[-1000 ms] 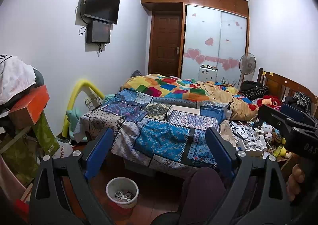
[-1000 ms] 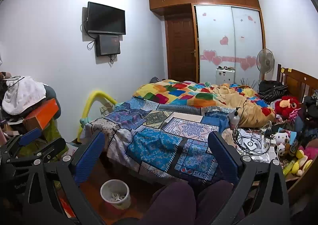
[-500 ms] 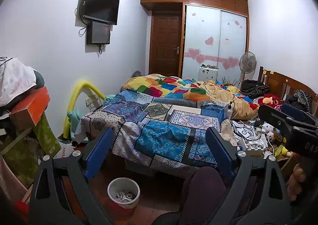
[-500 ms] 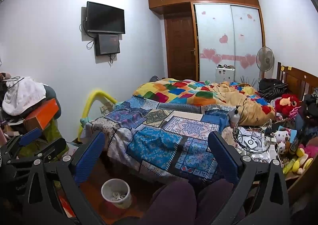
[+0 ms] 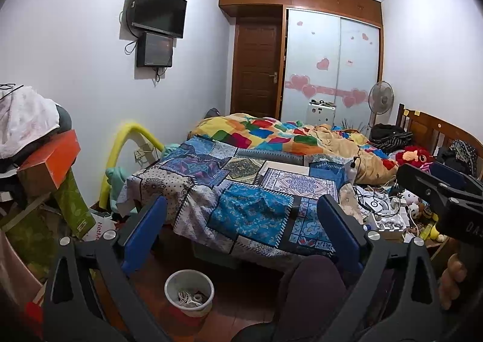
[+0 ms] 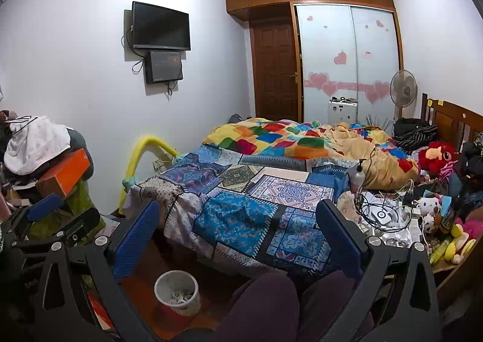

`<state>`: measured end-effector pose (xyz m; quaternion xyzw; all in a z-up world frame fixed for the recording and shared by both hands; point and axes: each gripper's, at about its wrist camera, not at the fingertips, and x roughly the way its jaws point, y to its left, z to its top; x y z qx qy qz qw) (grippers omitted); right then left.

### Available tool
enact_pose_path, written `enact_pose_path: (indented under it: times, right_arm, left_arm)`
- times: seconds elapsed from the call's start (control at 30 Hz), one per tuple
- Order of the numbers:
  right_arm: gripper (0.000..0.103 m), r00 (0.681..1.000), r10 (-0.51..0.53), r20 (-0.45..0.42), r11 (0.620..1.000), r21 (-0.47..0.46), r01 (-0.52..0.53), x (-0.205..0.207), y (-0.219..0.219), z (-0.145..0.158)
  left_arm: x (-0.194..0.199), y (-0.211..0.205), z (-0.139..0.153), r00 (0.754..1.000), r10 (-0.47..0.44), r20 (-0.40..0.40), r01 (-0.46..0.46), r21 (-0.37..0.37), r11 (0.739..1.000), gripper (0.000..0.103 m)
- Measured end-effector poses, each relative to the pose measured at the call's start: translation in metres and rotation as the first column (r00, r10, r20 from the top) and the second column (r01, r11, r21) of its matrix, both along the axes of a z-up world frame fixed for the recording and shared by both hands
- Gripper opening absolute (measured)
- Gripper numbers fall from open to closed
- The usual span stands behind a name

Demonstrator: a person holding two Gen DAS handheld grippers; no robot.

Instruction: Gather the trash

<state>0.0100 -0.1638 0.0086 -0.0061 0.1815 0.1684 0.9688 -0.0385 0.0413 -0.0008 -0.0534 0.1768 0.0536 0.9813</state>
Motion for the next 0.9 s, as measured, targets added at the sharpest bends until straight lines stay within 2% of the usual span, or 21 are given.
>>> enact_pose_path:
  times: [0.9]
  right_arm:
    - [0.103,1.000,0.000,-0.006,1.000,0.001,0.000,-0.0016,0.0002,0.0002]
  left_arm:
    - [-0.0016,-0.0019,-0.0026,1.000,-0.023,0.011,0.023,0.003,1.000,0.100]
